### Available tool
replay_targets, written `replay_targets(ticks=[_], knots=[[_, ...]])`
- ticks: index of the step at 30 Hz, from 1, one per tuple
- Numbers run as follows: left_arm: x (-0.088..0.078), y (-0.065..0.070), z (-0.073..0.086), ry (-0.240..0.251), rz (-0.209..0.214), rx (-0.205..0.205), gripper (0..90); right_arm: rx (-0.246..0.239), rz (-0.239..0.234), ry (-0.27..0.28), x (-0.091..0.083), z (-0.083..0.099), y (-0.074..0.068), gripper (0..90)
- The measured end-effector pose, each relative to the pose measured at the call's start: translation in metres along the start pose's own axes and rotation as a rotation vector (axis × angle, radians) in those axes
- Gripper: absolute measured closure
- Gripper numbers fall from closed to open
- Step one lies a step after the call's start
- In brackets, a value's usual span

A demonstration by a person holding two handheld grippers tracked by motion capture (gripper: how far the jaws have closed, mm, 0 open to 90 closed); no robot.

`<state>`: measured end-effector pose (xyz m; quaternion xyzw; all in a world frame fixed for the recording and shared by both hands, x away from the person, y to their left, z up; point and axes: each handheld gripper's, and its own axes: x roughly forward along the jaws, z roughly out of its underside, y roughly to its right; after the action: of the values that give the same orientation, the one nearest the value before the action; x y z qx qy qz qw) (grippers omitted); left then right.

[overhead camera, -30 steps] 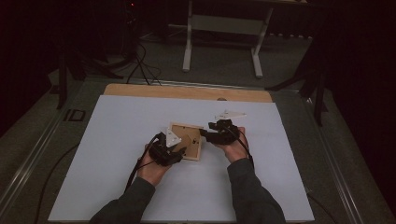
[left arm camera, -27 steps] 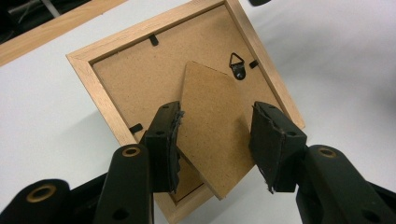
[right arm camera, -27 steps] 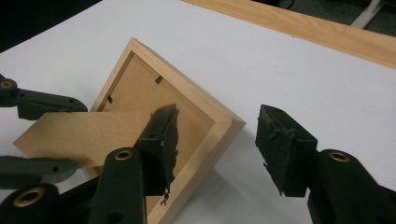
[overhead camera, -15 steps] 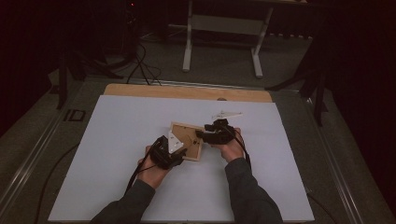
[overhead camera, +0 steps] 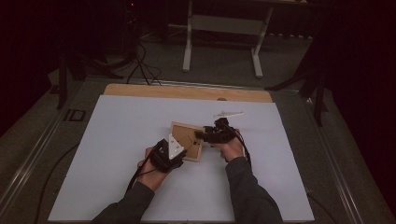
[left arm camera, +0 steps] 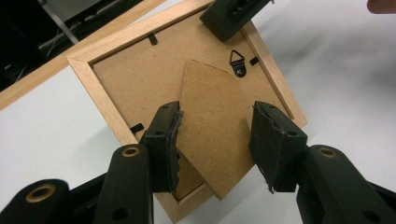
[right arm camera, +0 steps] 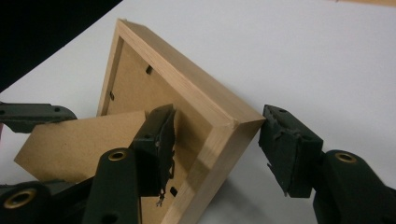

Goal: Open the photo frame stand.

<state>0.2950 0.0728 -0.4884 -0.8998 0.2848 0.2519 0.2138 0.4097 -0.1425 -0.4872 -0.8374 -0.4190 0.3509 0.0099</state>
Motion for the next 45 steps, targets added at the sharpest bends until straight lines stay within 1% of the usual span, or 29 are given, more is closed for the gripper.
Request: replay_targets(ticks=[2,3,4,8,9,10,16,17,19,21,23,24,26,28,31,33,34,36,37,40,43,45], knots=[[0.0,0.001,0.001,0.005,-0.003,0.002,53.6,0.001,-0.016,-0.01,0.001,0.001,0.001,44.8],[0.0,0.001,0.001,0.005,-0.003,0.002,53.6,0.001,-0.016,-0.01,0.001,0.001,0.001,44.8],[0.0,0.0,0.002,0.003,-0.001,-0.003,53.6,-0.002,-0.021,-0.012,0.002,0.001,0.0,44.8],[0.001,-0.004,0.005,-0.004,0.007,-0.019,53.1,-0.005,-0.034,-0.003,0.001,0.001,0.0,49.4],[0.001,-0.004,0.005,-0.004,0.007,-0.019,53.0,-0.005,-0.034,-0.003,0.001,0.001,0.0,49.4],[0.001,-0.006,0.006,-0.007,0.018,-0.031,53.0,-0.005,-0.035,-0.002,0.0,0.001,0.0,49.8],[0.001,-0.008,0.007,-0.007,0.034,-0.055,52.6,-0.006,-0.035,0.002,0.0,0.001,-0.001,50.4],[0.002,-0.009,0.007,-0.011,0.045,-0.066,52.5,-0.007,-0.034,0.002,0.0,0.001,-0.001,50.5],[0.001,-0.014,0.007,-0.016,0.075,-0.101,52.5,-0.012,-0.037,0.002,-0.001,0.001,-0.001,51.0],[0.002,-0.019,0.007,-0.019,0.108,-0.157,52.6,-0.02,-0.04,0.003,-0.002,0.001,-0.002,51.5],[0.003,-0.022,0.007,-0.027,0.14,-0.196,52.6,-0.037,-0.034,0.002,-0.003,0.0,-0.004,51.8],[0.003,-0.023,0.007,-0.037,0.149,-0.206,52.6,-0.043,-0.033,0.0,-0.004,0.0,-0.006,51.9],[0.005,-0.024,0.007,-0.059,0.151,-0.221,52.9,-0.058,-0.029,-0.001,-0.005,-0.001,-0.007,52.0],[0.005,-0.026,0.007,-0.07,0.159,-0.243,55.4,-0.065,-0.027,-0.003,-0.005,-0.001,-0.008,52.3],[0.006,-0.034,0.007,-0.09,0.207,-0.302,58.2,-0.072,-0.028,-0.002,-0.006,-0.001,-0.009,52.6],[0.006,-0.041,0.008,-0.106,0.253,-0.347,61.0,-0.079,-0.027,-0.005,-0.007,-0.001,-0.01,52.9],[0.006,-0.043,0.008,-0.107,0.268,-0.363,62.8,-0.085,-0.026,-0.005,-0.008,-0.002,-0.011,53.1],[0.007,-0.046,0.009,-0.113,0.284,-0.373,67.1,-0.093,-0.023,-0.006,-0.009,-0.002,-0.013,53.8],[0.007,-0.046,0.009,-0.119,0.289,-0.373,67.8,-0.094,-0.027,-0.004,-0.009,-0.003,-0.014,54.3],[0.007,-0.043,0.008,-0.115,0.282,-0.353,68.8,-0.094,-0.036,0.002,-0.011,-0.003,-0.015,54.9],[0.006,-0.042,0.006,-0.104,0.278,-0.348,70.1,-0.094,-0.028,0.003,-0.012,-0.004,-0.014,55.0],[0.006,-0.04,0.004,-0.103,0.267,-0.335,70.5,-0.093,-0.022,0.008,-0.013,-0.004,-0.014,55.1]])
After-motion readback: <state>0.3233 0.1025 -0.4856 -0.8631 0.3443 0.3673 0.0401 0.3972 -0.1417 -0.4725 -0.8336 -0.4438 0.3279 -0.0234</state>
